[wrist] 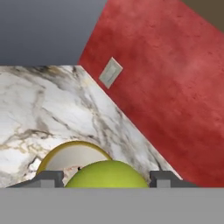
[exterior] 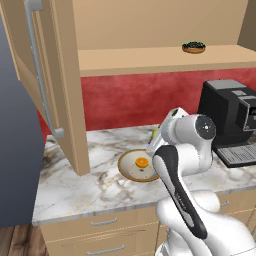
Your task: Open the cabinet. Pick the orange and pear from the cabinet and place them into the bowl. Then close the cabinet.
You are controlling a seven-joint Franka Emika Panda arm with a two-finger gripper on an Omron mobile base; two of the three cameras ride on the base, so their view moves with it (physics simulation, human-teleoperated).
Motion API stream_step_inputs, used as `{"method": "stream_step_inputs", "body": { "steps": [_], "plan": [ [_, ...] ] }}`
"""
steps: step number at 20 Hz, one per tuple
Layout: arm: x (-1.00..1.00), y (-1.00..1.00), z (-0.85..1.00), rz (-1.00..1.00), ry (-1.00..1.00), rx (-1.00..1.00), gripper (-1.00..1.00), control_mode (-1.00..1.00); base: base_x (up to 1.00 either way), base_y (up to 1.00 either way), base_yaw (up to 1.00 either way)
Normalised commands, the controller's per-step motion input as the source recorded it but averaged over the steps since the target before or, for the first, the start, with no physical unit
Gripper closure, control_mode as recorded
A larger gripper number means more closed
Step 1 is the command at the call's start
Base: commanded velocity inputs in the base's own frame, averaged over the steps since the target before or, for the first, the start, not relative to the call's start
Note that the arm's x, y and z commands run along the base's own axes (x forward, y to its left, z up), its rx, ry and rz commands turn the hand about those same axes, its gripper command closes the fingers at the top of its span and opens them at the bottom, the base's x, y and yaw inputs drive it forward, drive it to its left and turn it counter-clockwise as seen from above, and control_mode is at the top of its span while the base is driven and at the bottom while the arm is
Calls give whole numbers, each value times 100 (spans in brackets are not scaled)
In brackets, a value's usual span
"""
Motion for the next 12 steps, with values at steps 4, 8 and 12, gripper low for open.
{"method": "stream_step_inputs", "body": {
  "steps": [4,8,12],
  "plan": [
    [47,50,-65,0,9,-9,100,-100,0,0,0],
    [39,30,-39,0,12,-7,100,-100,0,0,0],
    [23,15,-20,0,23,-8,100,-100,0,0,0]
  ]
}}
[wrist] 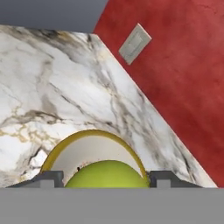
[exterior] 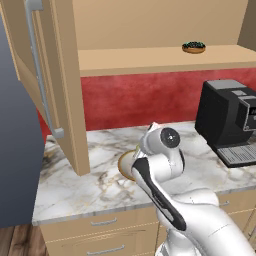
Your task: Open the cabinet. Pick the orange and pear from the cabinet and place them into the bowl. Then close the cabinet.
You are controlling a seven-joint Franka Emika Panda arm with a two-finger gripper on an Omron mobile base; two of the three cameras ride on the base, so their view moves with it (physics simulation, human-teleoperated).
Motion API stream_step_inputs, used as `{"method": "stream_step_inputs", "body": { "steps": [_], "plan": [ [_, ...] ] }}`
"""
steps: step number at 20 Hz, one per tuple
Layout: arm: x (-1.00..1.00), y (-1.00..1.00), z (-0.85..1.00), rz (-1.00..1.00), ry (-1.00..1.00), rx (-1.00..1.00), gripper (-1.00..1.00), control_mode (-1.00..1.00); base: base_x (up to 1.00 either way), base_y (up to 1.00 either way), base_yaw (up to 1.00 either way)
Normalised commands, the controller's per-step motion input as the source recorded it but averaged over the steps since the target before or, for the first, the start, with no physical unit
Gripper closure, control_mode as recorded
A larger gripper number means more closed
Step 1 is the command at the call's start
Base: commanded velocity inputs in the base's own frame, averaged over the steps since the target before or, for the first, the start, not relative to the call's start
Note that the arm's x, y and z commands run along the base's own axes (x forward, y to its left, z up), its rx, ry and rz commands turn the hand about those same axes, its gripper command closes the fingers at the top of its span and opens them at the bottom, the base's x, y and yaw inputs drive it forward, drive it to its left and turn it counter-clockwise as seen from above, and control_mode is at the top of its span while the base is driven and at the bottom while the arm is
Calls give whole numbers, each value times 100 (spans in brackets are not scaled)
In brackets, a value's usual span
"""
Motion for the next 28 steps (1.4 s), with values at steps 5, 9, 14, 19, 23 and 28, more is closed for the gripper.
{"method": "stream_step_inputs", "body": {
  "steps": [5,9,14,19,23,28],
  "plan": [
    [12,11,-5,0,35,-12,100,-100,0,0,0],
    [9,8,0,0,29,-10,100,-100,0,0,0],
    [0,0,-1,0,0,0,100,-100,0,0,0],
    [9,-2,-29,0,0,0,100,-100,0,0,0],
    [37,-17,-38,0,2,0,100,-100,0,0,0],
    [38,-23,-40,0,4,0,100,-100,0,0,0]
  ]
}}
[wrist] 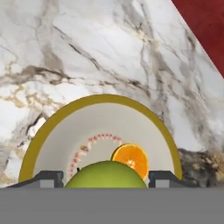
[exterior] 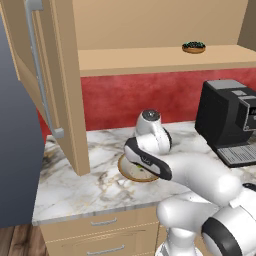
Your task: Open the cabinet. Pick the orange and pear from the cabinet and place them into the bowl. Then close the cabinet.
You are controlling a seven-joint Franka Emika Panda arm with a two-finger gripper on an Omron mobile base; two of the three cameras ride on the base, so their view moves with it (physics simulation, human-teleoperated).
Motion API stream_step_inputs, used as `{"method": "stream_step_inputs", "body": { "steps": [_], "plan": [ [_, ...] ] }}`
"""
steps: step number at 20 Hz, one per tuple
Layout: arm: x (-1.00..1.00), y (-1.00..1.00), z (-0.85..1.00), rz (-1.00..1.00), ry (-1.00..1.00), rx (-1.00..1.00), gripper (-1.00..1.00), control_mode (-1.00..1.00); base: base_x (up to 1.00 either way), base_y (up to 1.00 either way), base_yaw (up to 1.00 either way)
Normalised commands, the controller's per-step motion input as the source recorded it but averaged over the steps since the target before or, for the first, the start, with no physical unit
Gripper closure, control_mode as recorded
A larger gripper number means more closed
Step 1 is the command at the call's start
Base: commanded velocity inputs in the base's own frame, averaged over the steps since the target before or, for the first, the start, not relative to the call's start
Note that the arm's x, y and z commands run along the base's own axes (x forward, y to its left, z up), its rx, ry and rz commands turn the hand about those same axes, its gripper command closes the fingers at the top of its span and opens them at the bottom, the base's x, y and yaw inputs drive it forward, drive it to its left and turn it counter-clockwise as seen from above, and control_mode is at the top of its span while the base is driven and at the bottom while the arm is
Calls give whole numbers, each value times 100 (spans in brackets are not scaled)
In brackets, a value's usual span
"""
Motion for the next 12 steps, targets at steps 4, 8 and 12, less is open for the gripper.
{"method": "stream_step_inputs", "body": {
  "steps": [4,8,12],
  "plan": [
    [24,-10,-58,0,5,0,100,-100,0,0,0],
    [29,-4,-49,0,2,0,100,-100,0,0,0],
    [22,0,-36,0,0,0,100,-100,0,0,0]
  ]
}}
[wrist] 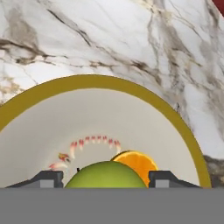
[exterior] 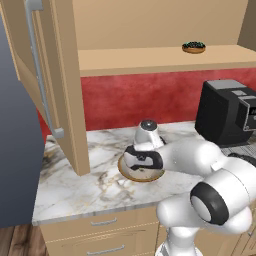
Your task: Open the cabinet. Pick the orange and pear from the cabinet and place them into the bowl. Then close the cabinet.
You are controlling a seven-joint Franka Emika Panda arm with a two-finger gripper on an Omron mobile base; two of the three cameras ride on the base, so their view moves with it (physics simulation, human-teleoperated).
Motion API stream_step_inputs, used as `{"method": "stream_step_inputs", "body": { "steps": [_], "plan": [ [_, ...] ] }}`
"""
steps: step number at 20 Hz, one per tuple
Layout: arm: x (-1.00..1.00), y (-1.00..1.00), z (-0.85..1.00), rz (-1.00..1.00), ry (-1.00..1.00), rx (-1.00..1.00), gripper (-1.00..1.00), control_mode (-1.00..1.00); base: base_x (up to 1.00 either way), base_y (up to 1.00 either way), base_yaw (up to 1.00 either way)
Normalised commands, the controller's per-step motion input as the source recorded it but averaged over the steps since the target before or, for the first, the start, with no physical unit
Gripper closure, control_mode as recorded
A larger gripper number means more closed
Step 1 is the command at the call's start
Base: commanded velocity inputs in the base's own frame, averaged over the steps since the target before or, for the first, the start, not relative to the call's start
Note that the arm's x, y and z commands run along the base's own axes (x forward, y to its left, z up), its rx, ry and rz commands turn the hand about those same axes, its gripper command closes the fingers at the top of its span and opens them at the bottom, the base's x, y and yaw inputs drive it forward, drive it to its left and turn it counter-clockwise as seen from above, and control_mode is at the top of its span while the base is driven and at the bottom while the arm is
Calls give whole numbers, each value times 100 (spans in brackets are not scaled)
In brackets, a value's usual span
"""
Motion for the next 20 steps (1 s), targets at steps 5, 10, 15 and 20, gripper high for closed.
{"method": "stream_step_inputs", "body": {
  "steps": [5,10,15,20],
  "plan": [
    [27,0,-27,0,0,0,100,-100,0,0,0],
    [11,0,-6,0,0,0,-100,-100,0,0,0],
    [0,0,28,-3,0,1,-100,-100,0,0,0],
    [-22,0,54,-8,0,0,-100,-100,0,0,0]
  ]
}}
